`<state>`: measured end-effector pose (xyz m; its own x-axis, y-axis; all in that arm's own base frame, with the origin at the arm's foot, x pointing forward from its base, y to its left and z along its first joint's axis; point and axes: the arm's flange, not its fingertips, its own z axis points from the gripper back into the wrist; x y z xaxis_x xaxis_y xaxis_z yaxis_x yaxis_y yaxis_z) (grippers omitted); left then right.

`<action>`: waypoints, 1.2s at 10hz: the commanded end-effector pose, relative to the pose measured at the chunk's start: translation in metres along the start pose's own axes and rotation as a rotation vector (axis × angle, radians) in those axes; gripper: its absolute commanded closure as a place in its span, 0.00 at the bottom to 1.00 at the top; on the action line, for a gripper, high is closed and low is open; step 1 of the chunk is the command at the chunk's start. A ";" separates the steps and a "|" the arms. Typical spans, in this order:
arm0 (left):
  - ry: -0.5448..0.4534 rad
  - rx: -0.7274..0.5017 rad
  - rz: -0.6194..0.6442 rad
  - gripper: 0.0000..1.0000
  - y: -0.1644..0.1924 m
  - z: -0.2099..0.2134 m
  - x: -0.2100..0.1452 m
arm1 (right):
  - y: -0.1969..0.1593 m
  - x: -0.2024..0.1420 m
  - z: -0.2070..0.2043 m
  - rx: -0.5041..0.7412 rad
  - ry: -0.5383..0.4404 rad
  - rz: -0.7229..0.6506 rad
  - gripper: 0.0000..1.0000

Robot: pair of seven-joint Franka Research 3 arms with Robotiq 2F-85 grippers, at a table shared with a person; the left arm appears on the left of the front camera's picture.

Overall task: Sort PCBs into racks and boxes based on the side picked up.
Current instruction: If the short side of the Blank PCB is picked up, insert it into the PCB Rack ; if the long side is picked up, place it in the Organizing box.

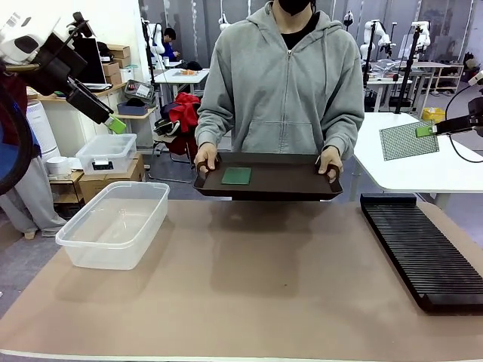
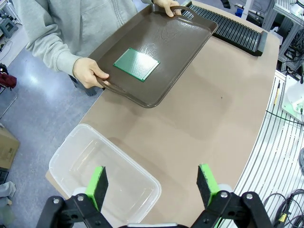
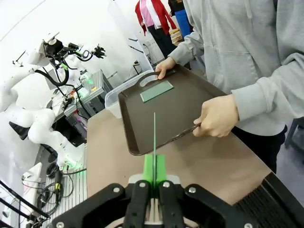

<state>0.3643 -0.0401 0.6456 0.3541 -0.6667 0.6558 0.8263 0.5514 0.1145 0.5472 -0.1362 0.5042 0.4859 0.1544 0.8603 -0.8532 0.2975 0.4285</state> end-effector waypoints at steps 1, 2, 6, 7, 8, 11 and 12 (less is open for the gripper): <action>-0.002 -0.005 0.001 0.00 0.000 0.000 -0.001 | -0.001 -0.003 -0.009 0.057 -0.032 0.019 0.98; -0.002 -0.005 0.001 0.00 0.000 0.000 -0.001 | -0.012 -0.001 -0.008 0.104 -0.046 0.099 0.98; -0.002 -0.005 0.001 0.00 0.000 0.000 -0.001 | -0.049 -0.004 0.021 0.286 -0.037 0.378 0.98; -0.002 -0.005 0.001 0.00 0.000 0.000 -0.001 | -0.056 -0.010 0.028 0.332 0.015 0.379 0.98; -0.002 -0.005 0.001 0.00 0.000 0.000 -0.001 | -0.070 -0.013 0.036 0.319 0.042 0.433 0.98; -0.002 -0.005 0.001 0.00 0.000 0.000 -0.001 | -0.096 -0.027 0.041 0.241 0.097 0.542 0.98; -0.002 -0.005 0.001 0.00 0.000 0.000 -0.001 | -0.102 -0.034 0.039 0.199 0.131 0.536 0.98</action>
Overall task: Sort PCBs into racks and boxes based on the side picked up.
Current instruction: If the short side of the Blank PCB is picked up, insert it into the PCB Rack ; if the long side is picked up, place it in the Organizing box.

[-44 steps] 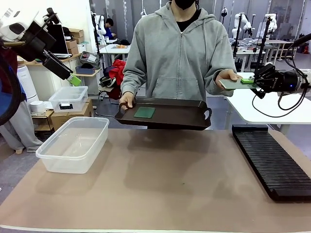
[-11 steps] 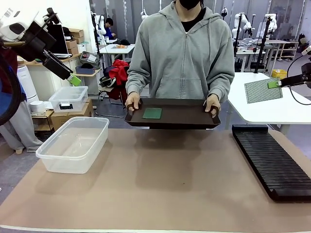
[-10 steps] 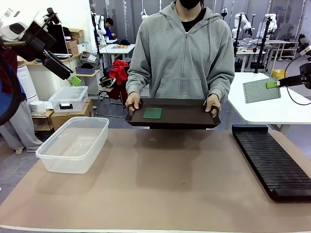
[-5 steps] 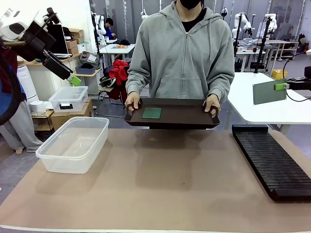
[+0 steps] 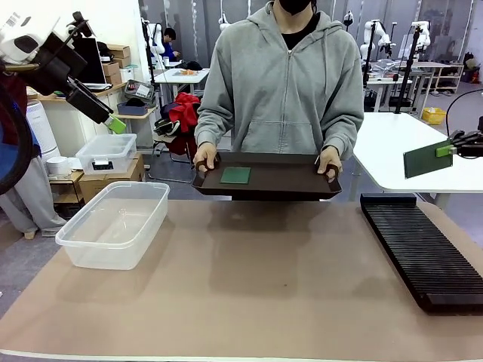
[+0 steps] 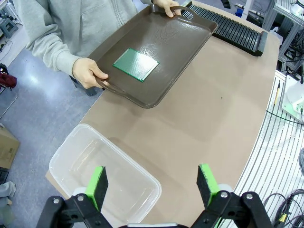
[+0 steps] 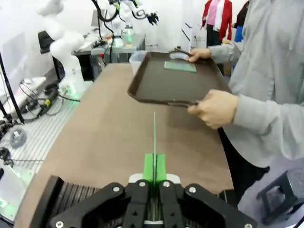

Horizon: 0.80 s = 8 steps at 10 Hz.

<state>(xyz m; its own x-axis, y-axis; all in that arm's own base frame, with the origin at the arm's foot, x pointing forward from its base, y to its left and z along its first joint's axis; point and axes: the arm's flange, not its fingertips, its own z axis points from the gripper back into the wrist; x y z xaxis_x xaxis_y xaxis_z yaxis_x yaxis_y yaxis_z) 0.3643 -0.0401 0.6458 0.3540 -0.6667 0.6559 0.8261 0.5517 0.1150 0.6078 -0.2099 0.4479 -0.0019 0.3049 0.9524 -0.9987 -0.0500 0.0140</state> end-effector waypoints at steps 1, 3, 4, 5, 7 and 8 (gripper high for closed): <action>-0.002 -0.005 0.001 0.00 0.000 -0.001 -0.001 | -0.006 -0.014 -0.004 -0.042 0.100 0.010 0.98; -0.002 -0.005 0.001 0.00 0.000 -0.001 -0.001 | -0.005 -0.009 0.001 -0.026 0.040 0.001 0.98; -0.002 -0.005 0.001 0.00 0.000 -0.001 -0.001 | -0.005 -0.009 0.001 -0.026 0.040 0.001 0.98; -0.002 -0.005 0.001 0.00 0.000 -0.001 -0.001 | -0.005 -0.009 0.001 -0.026 0.040 0.001 0.98; -0.002 -0.005 0.001 0.00 0.000 -0.001 -0.001 | -0.005 -0.009 0.001 -0.026 0.040 0.001 0.98; -0.002 -0.005 0.001 0.00 0.000 -0.001 -0.001 | -0.005 -0.009 0.001 -0.026 0.040 0.001 0.98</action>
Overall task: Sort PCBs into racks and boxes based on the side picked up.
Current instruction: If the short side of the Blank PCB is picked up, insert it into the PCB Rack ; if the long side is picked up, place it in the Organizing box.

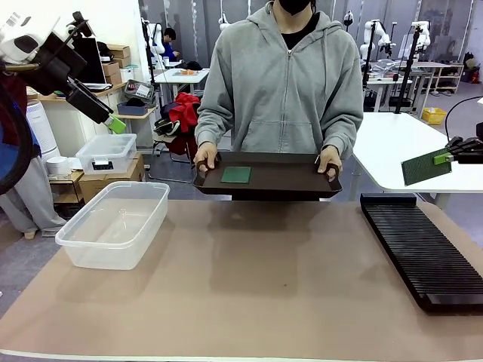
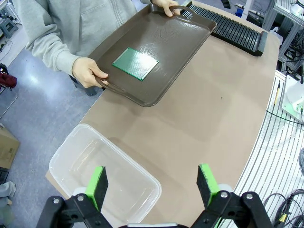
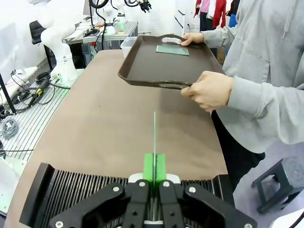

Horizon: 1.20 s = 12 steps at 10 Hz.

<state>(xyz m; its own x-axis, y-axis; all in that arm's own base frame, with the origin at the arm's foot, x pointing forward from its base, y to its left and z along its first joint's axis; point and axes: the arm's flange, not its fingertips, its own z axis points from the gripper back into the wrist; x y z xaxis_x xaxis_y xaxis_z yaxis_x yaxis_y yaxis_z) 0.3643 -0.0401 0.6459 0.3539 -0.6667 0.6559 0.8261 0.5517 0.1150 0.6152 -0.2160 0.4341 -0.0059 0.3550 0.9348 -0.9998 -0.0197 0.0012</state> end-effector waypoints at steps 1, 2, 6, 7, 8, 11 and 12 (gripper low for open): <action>-0.002 -0.006 0.001 0.00 0.000 -0.001 -0.001 | 0.002 0.006 0.000 0.007 -0.013 -0.001 0.98; -0.002 -0.006 0.001 0.00 0.000 -0.001 -0.001 | 0.002 0.006 0.000 0.007 -0.013 -0.001 0.98; -0.002 -0.006 0.001 0.00 0.000 -0.001 -0.001 | -0.002 -0.006 -0.001 0.017 0.010 0.001 0.98; -0.002 -0.006 0.001 0.00 0.000 -0.001 -0.001 | -0.002 -0.010 -0.001 0.053 0.039 0.055 0.98; -0.002 -0.006 0.001 0.00 0.000 -0.001 -0.001 | -0.002 -0.015 -0.004 0.069 0.047 0.061 0.98; -0.002 -0.006 0.001 0.00 0.000 -0.001 -0.001 | -0.001 -0.025 -0.015 0.113 0.057 0.160 0.98; -0.002 -0.006 0.001 0.00 0.000 -0.001 -0.001 | 0.000 -0.030 -0.020 0.165 0.049 0.160 0.98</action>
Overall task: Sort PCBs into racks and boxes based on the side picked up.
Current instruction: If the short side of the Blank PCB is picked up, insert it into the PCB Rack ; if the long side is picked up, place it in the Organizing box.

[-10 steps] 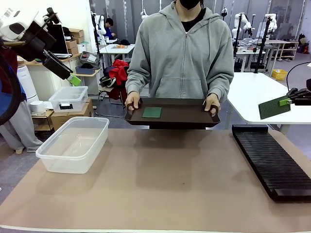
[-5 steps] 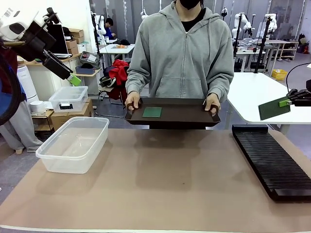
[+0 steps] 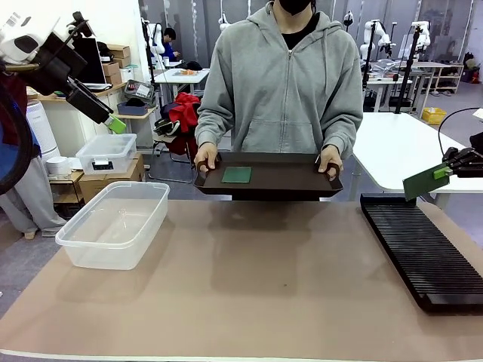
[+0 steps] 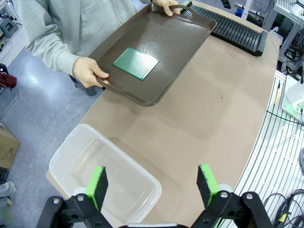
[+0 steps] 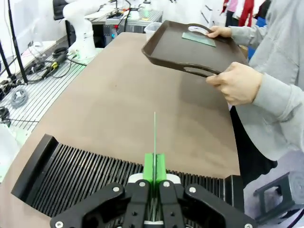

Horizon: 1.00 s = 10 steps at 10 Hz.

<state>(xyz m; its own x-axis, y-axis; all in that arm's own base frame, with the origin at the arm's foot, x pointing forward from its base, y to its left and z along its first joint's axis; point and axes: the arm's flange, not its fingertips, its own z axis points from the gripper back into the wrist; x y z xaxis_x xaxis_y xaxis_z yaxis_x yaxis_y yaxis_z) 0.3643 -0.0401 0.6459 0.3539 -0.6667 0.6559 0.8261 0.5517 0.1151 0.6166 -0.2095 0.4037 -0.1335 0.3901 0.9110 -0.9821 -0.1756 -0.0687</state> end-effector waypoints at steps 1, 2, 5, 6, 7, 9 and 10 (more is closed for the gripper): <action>-0.002 -0.006 0.001 0.00 0.000 -0.001 -0.001 | 0.001 -0.008 -0.007 0.058 -0.010 0.038 0.98; -0.002 -0.006 0.001 0.00 0.000 -0.001 -0.001 | 0.000 -0.013 -0.016 0.051 -0.011 0.045 0.98; -0.002 -0.006 0.001 0.00 0.000 -0.001 -0.001 | -0.008 -0.025 -0.032 0.083 0.008 0.066 0.98; -0.002 -0.006 0.001 0.00 0.000 -0.001 -0.001 | -0.009 -0.029 -0.040 0.090 0.006 0.073 0.98; -0.002 -0.006 0.001 0.00 0.000 -0.001 -0.001 | -0.010 -0.032 -0.042 0.107 0.003 0.079 0.98; -0.002 -0.006 0.001 0.00 0.000 -0.001 -0.001 | -0.010 -0.043 -0.056 0.095 0.025 0.088 0.98; -0.002 -0.006 0.001 0.00 0.000 -0.001 -0.001 | -0.013 -0.048 -0.057 0.090 0.035 0.078 0.98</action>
<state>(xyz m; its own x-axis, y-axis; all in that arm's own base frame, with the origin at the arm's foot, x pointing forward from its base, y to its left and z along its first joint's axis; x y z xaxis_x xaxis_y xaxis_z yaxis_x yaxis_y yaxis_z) 0.3643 -0.0401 0.6459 0.3539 -0.6667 0.6559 0.8261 0.5517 0.1151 0.6298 -0.1783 0.3441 -0.1888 0.3802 0.9054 -0.9576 -0.2754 -0.0841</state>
